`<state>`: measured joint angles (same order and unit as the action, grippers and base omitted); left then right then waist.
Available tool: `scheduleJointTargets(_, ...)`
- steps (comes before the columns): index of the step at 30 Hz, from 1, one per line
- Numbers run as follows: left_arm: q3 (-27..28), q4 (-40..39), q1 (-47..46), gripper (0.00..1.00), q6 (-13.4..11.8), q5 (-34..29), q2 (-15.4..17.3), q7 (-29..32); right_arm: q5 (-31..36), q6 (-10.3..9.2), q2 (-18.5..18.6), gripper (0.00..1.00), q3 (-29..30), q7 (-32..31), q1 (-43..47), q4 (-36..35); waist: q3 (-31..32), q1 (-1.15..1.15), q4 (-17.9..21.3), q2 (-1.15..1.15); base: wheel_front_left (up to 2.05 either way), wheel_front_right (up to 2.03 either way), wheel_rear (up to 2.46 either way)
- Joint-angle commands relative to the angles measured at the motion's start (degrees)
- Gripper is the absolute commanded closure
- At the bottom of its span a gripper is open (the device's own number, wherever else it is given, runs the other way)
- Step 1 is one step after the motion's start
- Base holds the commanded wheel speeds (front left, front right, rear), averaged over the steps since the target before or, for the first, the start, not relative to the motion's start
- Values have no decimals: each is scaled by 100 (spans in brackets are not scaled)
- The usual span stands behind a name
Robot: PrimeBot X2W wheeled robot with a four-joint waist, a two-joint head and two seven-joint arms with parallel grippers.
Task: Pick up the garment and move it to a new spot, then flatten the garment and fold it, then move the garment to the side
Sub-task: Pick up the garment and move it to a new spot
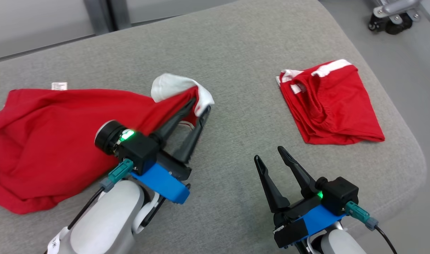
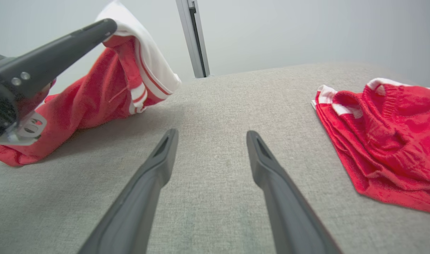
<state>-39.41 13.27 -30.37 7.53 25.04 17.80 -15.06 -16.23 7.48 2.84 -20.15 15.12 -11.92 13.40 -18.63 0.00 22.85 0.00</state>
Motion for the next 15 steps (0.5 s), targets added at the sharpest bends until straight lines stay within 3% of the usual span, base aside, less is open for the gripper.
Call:
scheduleJointTargets(1, 37, 40, 77, 0, -7, -42, 29, -15, 3, 2, 14, 0, 12, 2, 39, -20, -2, 0, -39, 0, 0, 0, 0)
scheduleJointTargets(7, 462, 300, 370, 0, -7, -59, 57, -15, 49, 2, 17, 0, 154, 2, -44, 88, 144, 0, -407, 0, 0, 0, 0)
scheduleJointTargets(15, 1905, 725, 1097, 0, -43, -249, -183, -14, 148, 2, 19, 0, 467, 2, -105, 385, 576, 0, -1011, 0, 0, 0, 0)
